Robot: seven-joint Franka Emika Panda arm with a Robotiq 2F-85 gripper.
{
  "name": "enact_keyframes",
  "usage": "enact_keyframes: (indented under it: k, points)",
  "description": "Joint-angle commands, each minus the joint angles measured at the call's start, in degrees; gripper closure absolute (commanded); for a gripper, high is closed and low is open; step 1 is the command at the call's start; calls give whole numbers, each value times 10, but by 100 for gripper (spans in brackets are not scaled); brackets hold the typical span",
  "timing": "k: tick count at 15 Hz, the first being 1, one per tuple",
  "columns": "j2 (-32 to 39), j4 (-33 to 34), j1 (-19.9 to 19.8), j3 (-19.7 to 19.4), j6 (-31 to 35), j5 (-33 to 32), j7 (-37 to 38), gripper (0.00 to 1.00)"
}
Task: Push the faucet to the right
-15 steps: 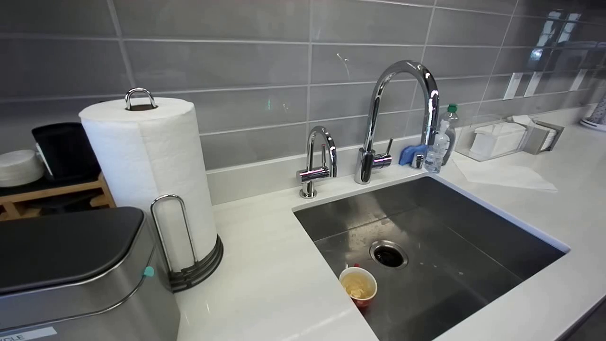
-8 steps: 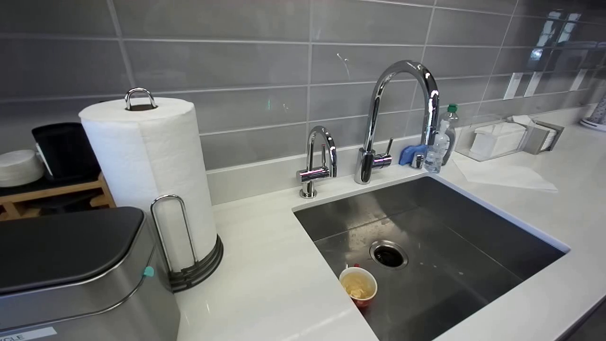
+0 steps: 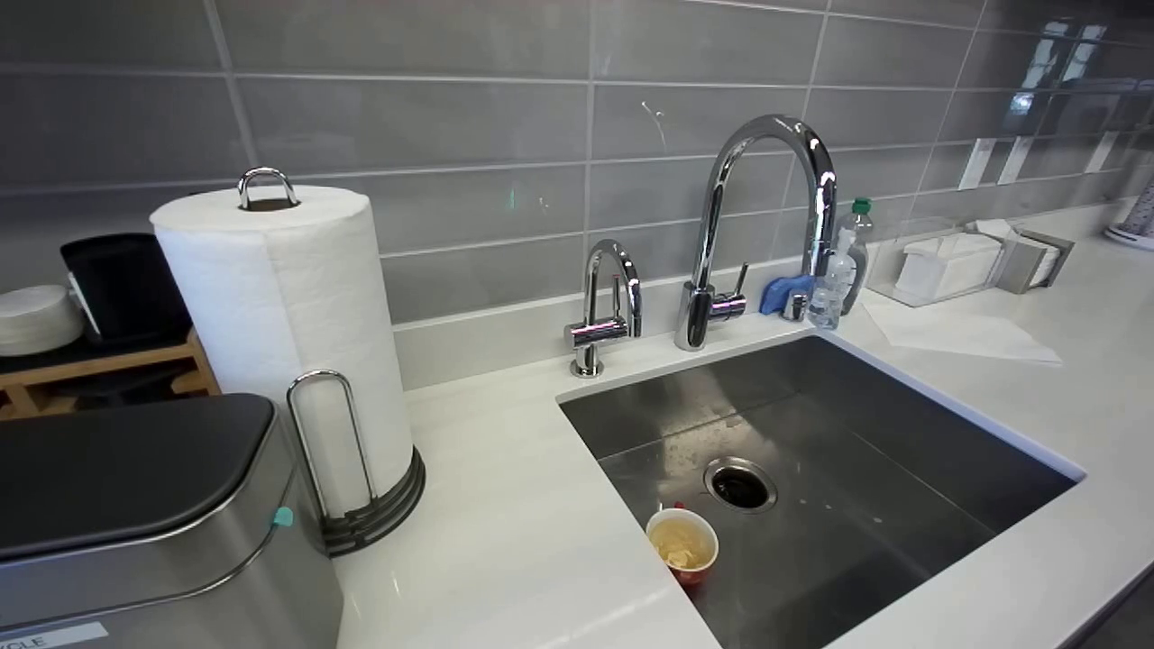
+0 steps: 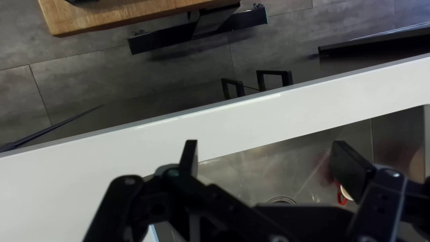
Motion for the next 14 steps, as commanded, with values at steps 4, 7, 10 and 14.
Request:
enact_keyframes:
  k: [4, 7, 10, 14]
  points:
    - [1, 1, -5, 5, -1, 3, -3, 0]
    - [1, 1, -5, 5, -1, 3, -3, 0]
    - [-8, 3, 13, 23, 3, 10, 0, 0]
    - [-22, 12, 51, 96, -11, 19, 52, 0]
